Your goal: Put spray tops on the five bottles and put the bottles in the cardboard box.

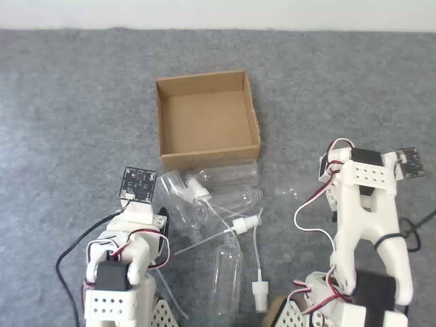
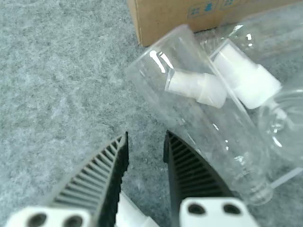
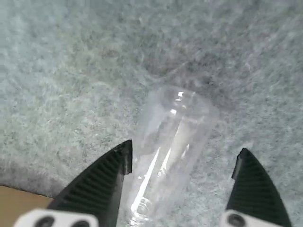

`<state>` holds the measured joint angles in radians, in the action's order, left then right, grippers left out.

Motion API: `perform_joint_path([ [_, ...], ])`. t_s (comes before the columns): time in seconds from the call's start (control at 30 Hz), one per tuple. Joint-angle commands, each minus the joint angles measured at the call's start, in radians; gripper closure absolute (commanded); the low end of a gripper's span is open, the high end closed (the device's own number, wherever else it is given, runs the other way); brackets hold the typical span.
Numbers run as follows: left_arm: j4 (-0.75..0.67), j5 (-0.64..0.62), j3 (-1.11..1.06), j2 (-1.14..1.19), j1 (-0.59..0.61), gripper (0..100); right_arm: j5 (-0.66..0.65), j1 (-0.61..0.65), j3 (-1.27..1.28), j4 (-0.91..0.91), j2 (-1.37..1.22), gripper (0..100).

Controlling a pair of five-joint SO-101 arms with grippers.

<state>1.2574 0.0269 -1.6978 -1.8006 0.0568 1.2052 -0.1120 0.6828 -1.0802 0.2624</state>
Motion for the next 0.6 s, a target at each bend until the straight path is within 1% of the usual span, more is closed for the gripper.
perform_joint_path([
  [0.0,0.003,0.005,0.013,-0.018,0.000,88,0.012,0.013,-0.012,-0.016,0.076,70.1],
  [0.13,0.003,0.005,0.013,-0.018,0.000,88,0.008,0.013,-0.014,-0.016,0.076,70.1],
  [0.2,0.003,0.005,0.013,-0.018,0.000,88,-0.026,0.013,-0.026,-0.019,0.076,70.1],
  [0.27,0.003,0.005,0.013,-0.018,0.000,88,-0.043,0.013,-0.048,-0.042,0.076,70.1],
  [0.57,0.003,0.005,0.013,-0.018,0.000,88,-0.046,0.013,-0.186,-0.185,0.076,70.1],
])
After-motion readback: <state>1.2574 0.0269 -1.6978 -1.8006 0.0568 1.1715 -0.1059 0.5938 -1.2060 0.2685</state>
